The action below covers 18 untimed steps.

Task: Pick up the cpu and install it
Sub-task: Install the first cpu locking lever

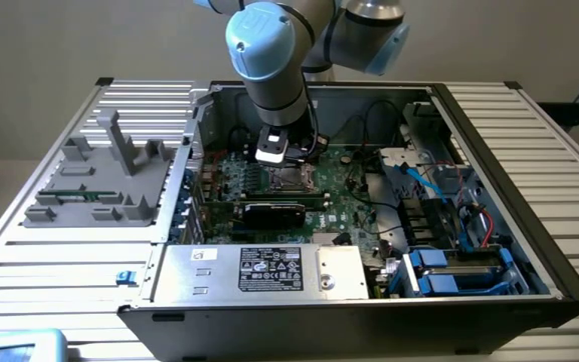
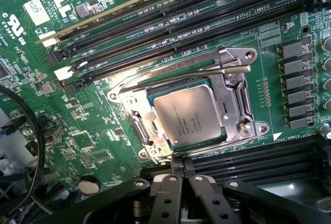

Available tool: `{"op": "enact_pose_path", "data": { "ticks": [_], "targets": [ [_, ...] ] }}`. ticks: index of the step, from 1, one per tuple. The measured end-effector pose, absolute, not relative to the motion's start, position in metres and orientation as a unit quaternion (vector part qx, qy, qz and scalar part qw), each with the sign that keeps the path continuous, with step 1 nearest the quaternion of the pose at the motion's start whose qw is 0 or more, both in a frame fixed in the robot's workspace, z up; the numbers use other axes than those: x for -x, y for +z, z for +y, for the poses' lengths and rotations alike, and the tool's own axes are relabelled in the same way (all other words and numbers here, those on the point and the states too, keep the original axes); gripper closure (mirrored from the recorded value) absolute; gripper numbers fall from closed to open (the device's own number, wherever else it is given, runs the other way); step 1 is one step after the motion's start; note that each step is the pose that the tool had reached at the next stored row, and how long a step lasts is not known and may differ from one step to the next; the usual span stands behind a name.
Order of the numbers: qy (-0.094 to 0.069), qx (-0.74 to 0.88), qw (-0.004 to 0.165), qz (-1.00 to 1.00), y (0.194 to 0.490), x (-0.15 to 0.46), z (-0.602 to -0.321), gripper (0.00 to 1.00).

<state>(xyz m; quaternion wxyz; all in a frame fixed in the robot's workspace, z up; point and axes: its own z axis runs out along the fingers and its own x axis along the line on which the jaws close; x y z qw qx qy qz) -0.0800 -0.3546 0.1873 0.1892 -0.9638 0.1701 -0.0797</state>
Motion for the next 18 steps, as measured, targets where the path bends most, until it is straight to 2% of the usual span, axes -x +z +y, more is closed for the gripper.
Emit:
{"op": "enact_pose_path", "data": {
  "ticks": [9,18],
  "targets": [
    [-0.079,0.964,0.191,0.17,0.188,0.08,-0.355,0.89],
    [-0.078,0.964,0.19,0.17,0.221,0.08,-0.355,0.89]
  ]
}}
